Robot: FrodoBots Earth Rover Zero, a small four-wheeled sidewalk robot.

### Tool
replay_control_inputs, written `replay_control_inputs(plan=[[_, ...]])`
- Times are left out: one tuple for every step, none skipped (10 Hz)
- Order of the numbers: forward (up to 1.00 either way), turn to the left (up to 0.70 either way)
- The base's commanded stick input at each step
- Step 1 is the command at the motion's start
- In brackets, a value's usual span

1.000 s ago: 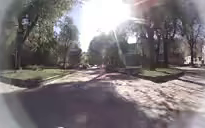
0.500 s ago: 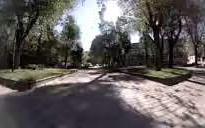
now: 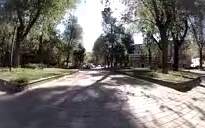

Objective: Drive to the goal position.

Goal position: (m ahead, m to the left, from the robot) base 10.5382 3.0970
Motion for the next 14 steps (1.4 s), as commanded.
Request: replay_control_inputs(plan=[[1.0,0.06],[1.0,0.06],[1.0,-0.03],[1.0,-0.31],[1.0,-0.34],[1.0,-0.34],[1.0,-0.34],[1.0,-0.19],[1.0,0.06],[1.0,0.06],[1.0,0.06],[1.0,0.06],[1.0,0.06],[1.0,0.06]])
